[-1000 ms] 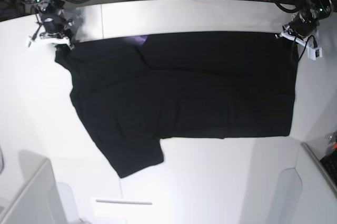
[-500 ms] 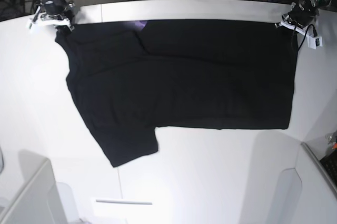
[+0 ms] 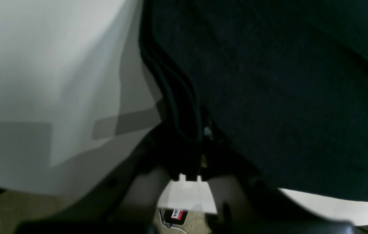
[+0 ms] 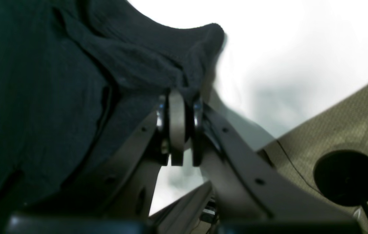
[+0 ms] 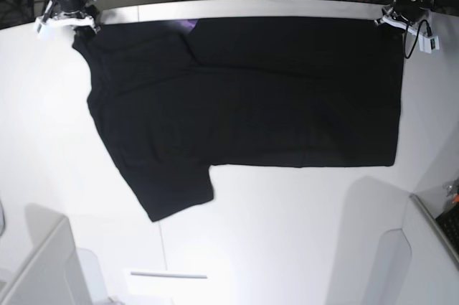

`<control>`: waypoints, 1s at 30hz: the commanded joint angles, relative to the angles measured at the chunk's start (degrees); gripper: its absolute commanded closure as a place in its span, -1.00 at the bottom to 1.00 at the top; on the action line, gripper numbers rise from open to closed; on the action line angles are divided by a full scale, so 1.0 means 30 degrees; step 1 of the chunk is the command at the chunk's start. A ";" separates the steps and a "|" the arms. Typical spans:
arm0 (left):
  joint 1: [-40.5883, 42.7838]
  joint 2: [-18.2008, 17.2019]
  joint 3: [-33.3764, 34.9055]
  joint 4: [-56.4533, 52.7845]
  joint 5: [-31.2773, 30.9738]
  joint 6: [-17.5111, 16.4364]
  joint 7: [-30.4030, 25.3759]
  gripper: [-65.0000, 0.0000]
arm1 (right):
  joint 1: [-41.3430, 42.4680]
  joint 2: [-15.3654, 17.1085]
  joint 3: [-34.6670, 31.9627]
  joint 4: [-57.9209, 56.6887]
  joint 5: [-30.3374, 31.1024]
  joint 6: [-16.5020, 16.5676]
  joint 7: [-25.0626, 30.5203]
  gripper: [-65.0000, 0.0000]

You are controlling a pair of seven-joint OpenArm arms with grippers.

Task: Fold the T-shirt properly
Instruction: 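Pull the shirt's collar edge toward the robot with both grippers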

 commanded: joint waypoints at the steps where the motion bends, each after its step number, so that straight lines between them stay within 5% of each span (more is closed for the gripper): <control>1: 0.0467 -0.0098 -0.0022 -0.0010 0.0839 0.0259 0.0878 1.00 | -0.0331 0.0173 0.0101 0.0399 0.0145 0.0056 0.0349 1.00; 30: 0.1610 -0.0068 -0.0052 -0.0010 0.0839 0.0259 0.0878 1.00 | -0.0712 0.0261 0.0101 0.0399 0.0057 0.0027 0.0202 1.00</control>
